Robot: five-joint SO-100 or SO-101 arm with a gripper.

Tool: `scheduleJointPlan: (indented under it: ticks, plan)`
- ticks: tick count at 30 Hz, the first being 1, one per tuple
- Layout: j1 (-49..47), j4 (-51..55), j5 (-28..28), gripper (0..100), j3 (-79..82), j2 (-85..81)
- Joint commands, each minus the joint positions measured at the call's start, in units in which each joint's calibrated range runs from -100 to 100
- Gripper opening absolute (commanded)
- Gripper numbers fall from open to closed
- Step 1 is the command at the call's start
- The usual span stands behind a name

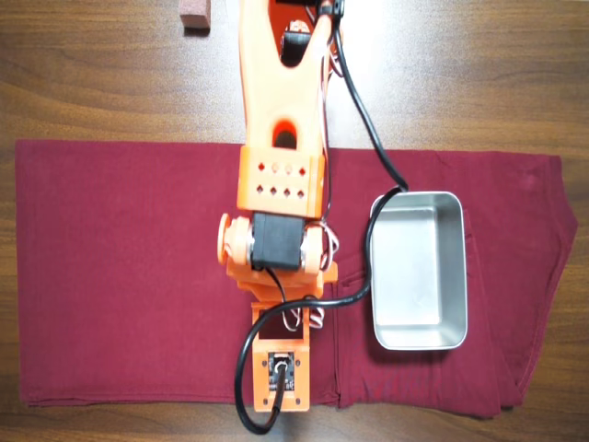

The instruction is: Grab the cube

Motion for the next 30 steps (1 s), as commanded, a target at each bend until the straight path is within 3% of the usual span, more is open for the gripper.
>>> scheduleJointPlan:
  ticks: [1, 7, 25, 26, 30]
  plan:
    - [2.16, 0.19, 1.03, 34, -1.86, 3.04]
    - [5.33, -6.45, 1.03, 35, -1.68, 12.63]
    - [1.2, -14.01, -3.42, 36, -0.77, 21.86]
    - [1.01, -14.47, -3.71, 34, -0.77, 22.21]
    - [-0.43, -16.13, -5.18, 2, -0.31, 24.08]
